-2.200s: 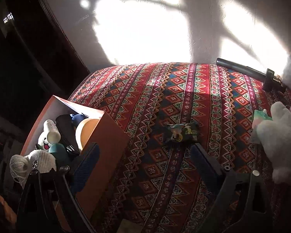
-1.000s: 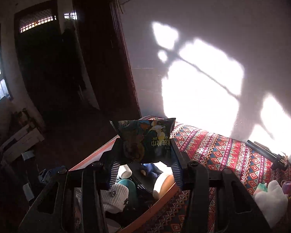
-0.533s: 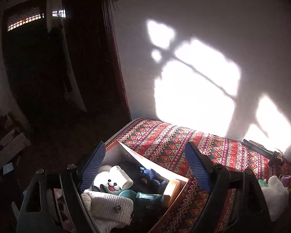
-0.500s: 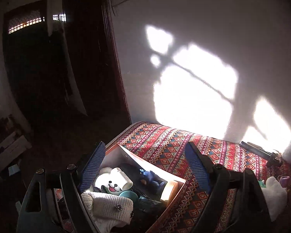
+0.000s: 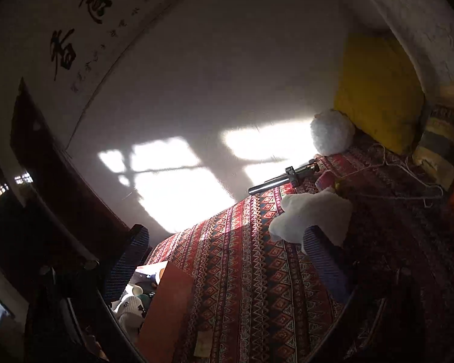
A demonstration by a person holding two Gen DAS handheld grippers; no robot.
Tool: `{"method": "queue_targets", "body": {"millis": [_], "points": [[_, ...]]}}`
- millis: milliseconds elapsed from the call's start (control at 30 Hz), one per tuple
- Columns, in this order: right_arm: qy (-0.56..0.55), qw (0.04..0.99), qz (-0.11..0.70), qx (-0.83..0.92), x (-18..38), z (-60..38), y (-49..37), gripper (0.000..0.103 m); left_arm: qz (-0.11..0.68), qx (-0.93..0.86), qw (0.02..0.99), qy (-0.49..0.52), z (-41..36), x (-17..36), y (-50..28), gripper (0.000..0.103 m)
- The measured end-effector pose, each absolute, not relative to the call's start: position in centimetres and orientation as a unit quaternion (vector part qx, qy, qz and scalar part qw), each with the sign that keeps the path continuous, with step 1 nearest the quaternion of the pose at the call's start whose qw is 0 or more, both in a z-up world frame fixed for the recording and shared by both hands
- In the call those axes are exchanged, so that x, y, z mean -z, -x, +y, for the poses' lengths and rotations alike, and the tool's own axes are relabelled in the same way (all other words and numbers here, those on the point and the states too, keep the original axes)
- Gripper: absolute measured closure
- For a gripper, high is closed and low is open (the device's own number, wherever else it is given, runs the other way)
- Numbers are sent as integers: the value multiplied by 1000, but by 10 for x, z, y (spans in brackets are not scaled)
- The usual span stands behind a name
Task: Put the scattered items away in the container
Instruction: 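Grasp the white fluffy plush with the left tool while the right grasps the pink flowered knit item, then carry the plush and pink knit item over the pink box with both tools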
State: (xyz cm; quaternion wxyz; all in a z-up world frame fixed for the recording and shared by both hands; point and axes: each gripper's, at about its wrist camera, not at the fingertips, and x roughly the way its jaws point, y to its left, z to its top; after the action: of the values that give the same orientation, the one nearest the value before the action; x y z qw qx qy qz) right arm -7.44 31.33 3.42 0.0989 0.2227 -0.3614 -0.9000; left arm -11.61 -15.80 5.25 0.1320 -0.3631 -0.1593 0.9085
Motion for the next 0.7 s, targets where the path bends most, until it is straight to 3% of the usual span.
{"method": "queue_targets", "body": {"millis": [133,233,333,500,700], "points": [[-235,91,-502,827,41,391,89,1,-192,-860,208,424,-62,-35,159,0],[-249,88,-552,791,74,434,122,1,-253,-813,237,468,-13,-24,213,0],[-286,76,-535,791,85,458,181,1,-274,-788,248,493,32,-14,276,0],[-362,67,-504,781,127,476,305,1,-203,-775,241,548,106,37,372,0],[-402,63,-509,759,189,473,412,1,-265,-736,211,586,125,120,430,0]]}}
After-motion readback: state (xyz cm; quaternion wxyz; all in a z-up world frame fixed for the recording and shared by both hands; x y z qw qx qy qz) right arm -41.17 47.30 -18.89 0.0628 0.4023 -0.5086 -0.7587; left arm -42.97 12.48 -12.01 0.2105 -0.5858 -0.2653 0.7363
